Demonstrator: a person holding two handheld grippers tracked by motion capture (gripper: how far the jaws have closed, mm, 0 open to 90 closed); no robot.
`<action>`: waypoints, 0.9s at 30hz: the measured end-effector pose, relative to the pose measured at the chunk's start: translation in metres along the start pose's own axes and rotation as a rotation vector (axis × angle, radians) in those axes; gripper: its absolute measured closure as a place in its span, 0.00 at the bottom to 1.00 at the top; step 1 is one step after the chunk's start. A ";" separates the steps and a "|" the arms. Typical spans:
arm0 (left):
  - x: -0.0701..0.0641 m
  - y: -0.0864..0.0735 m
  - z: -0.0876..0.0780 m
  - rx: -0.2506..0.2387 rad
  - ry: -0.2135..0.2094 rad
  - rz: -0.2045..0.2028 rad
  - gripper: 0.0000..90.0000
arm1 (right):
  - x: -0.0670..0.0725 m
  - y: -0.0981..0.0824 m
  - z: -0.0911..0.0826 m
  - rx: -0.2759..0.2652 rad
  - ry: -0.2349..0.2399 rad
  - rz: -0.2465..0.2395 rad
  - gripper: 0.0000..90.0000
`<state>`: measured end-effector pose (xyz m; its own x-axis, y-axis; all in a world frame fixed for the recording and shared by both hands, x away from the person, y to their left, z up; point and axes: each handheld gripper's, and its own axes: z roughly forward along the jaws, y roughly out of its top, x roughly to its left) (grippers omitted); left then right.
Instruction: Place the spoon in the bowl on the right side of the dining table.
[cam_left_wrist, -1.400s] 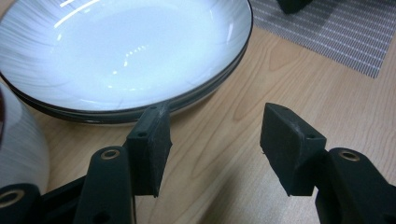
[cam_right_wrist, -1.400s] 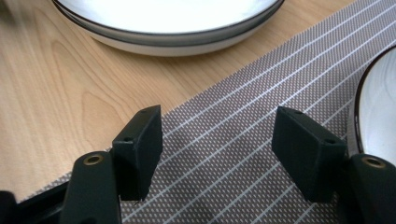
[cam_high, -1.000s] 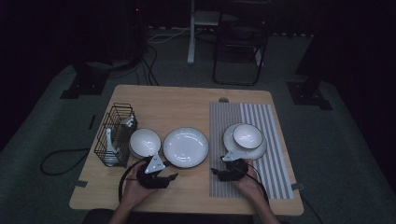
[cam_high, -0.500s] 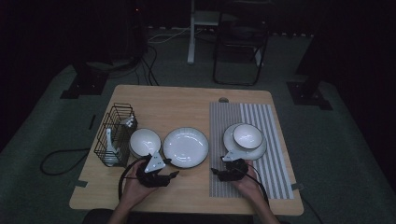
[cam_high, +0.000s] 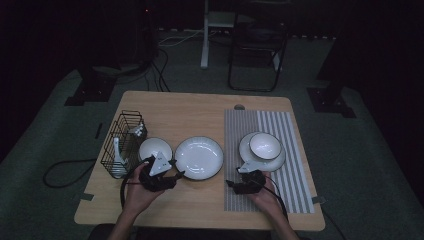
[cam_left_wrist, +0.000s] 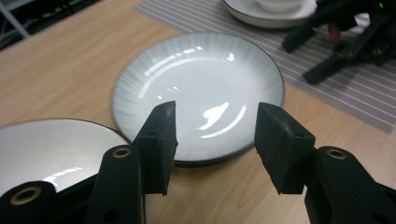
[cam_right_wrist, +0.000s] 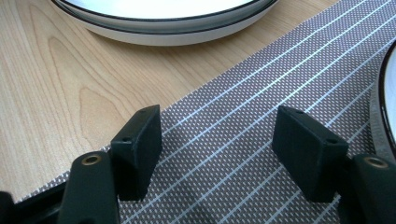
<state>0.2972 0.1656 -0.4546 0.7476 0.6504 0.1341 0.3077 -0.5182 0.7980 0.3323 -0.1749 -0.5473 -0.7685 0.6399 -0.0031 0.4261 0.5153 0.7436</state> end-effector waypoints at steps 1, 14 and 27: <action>0.000 0.000 0.000 0.000 0.000 0.000 0.55 | 0.000 0.000 0.000 0.000 0.000 0.000 0.36; 0.021 0.012 -0.022 -0.018 0.088 -0.003 0.56 | 0.000 0.000 0.000 -0.001 0.000 0.000 0.36; 0.034 0.010 -0.047 -0.060 0.167 -0.029 0.57 | 0.000 0.000 0.000 0.000 0.000 -0.001 0.36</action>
<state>0.2973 0.2089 -0.4146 0.6293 0.7504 0.2023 0.2882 -0.4670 0.8360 0.3324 -0.1749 -0.5474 -0.7688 0.6395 -0.0034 0.4256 0.5156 0.7437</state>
